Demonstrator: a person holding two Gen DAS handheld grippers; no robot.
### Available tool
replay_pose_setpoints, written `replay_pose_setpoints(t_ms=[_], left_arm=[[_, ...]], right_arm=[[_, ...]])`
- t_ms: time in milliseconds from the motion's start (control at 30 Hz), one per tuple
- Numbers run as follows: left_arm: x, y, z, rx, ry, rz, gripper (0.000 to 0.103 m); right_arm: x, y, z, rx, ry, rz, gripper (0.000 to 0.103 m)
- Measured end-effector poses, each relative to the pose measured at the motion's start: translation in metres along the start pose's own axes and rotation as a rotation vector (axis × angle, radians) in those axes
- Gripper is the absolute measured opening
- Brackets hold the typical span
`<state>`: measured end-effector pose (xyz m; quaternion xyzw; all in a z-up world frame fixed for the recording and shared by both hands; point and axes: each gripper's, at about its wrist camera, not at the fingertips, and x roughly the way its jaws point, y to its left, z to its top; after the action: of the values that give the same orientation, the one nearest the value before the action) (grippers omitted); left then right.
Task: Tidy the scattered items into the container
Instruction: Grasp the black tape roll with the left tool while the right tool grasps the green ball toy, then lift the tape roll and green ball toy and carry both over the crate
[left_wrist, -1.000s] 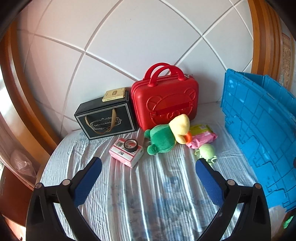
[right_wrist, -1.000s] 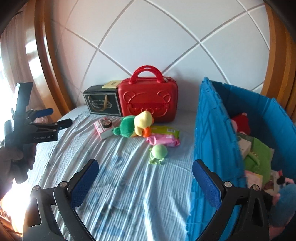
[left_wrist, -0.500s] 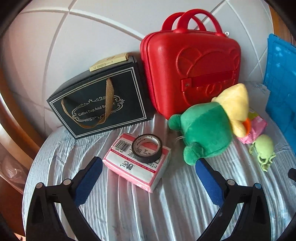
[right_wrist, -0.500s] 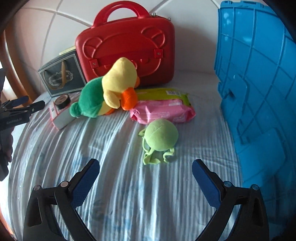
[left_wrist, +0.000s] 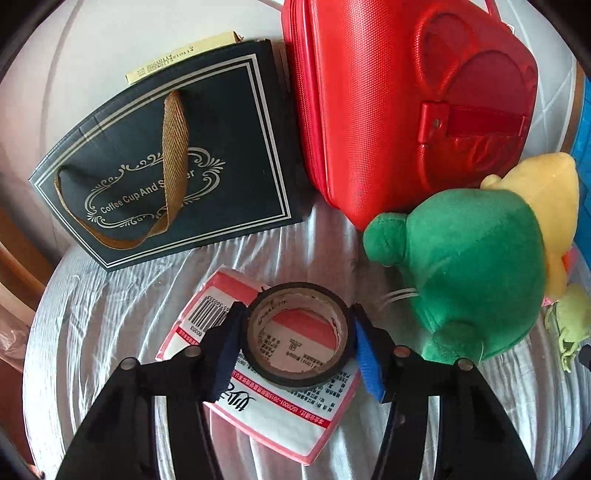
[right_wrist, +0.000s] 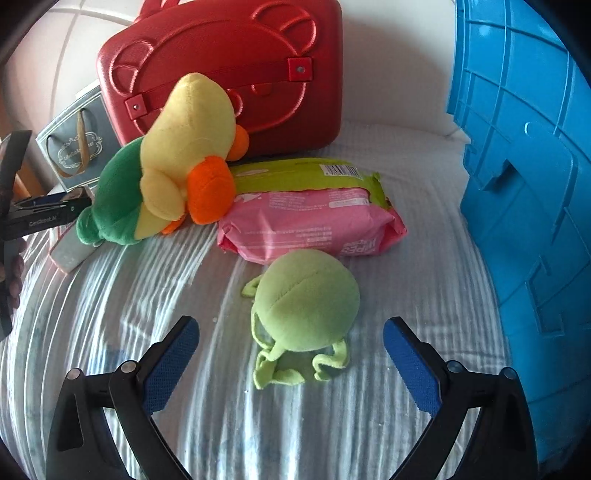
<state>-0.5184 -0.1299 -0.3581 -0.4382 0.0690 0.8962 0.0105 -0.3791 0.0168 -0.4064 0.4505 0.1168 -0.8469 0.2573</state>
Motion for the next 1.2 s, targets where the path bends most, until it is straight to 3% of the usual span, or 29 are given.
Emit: replay_pose_setpoints(t_ms=[400, 500, 567, 633, 867, 1200], left_arm=[[-0.043, 0.002, -0.033, -0.028, -0.058, -0.039, 0.055], [-0.053, 0.003, -0.036, -0.029, -0.067, -0.041, 0.055], [-0.058, 0.002, -0.035, -0.029, -0.074, -0.04, 0.055], [-0.065, 0.004, -0.037, -0.031, -0.081, -0.038, 0.055], [-0.098, 0.01, -0.044, -0.042, -0.102, -0.032, 0.055], [-0.184, 0.018, -0.062, -0.064, -0.124, -0.032, 0.055]], right_arm=[[0.031, -0.008, 0.009, -0.022, 0.041, -0.01, 0.1], [0.035, -0.008, 0.007, -0.035, 0.059, -0.017, 0.09], [0.037, -0.008, 0.006, -0.038, 0.076, -0.019, 0.063], [0.033, -0.007, 0.004, -0.035, 0.084, -0.013, 0.061], [-0.005, 0.004, -0.009, -0.048, 0.065, 0.023, 0.058], [-0.104, 0.027, -0.038, -0.069, 0.047, 0.059, 0.059]])
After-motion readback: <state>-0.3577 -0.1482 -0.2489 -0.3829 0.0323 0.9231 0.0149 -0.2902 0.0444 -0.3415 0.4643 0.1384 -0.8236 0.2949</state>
